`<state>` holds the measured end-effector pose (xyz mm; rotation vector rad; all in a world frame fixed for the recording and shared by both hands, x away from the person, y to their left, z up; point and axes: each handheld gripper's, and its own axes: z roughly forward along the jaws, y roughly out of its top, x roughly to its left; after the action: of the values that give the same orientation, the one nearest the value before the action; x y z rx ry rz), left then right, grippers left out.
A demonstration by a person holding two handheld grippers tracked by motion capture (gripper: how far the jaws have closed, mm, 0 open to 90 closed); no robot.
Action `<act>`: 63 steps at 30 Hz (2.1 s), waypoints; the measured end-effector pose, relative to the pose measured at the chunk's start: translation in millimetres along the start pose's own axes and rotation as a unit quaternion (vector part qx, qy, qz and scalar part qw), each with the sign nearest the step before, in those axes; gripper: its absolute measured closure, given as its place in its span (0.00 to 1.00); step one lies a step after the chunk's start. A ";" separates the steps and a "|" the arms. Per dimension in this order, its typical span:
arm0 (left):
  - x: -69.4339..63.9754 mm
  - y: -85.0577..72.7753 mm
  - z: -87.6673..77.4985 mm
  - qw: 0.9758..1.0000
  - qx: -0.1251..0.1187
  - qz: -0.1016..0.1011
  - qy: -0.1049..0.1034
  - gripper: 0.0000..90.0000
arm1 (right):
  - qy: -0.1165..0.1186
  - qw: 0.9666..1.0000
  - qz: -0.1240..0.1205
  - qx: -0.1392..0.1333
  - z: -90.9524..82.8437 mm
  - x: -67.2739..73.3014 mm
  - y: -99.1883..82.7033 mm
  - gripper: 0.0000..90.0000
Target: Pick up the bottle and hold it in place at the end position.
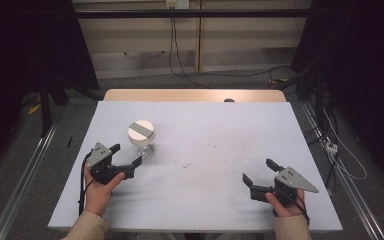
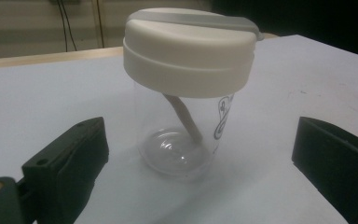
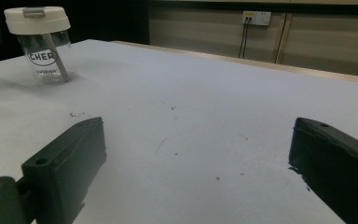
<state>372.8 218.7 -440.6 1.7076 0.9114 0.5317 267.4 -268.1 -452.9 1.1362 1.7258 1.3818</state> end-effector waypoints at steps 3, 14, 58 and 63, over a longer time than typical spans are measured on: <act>0.4 0.2 2.9 1.000 0.001 -0.003 0.000 0.04 | 0.001 1.000 0.000 -0.002 0.2 0.1 0.6 0.04; -3.2 5.8 16.2 1.000 0.014 0.002 0.016 0.04 | 0.000 1.000 0.001 -0.004 -1.7 -1.1 0.4 0.04; -1.8 10.2 59.2 0.998 0.032 -0.004 0.054 0.08 | -0.001 1.000 -0.003 -0.003 1.4 -2.0 0.1 0.04; -3.4 9.4 63.9 0.998 0.027 -0.014 0.054 0.09 | -0.004 1.000 -0.001 -0.004 0.3 -2.3 -0.1 0.04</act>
<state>420.4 176.5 -452.1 1.7255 1.0331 0.5909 268.6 -270.1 -453.1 1.1345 1.7137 1.3804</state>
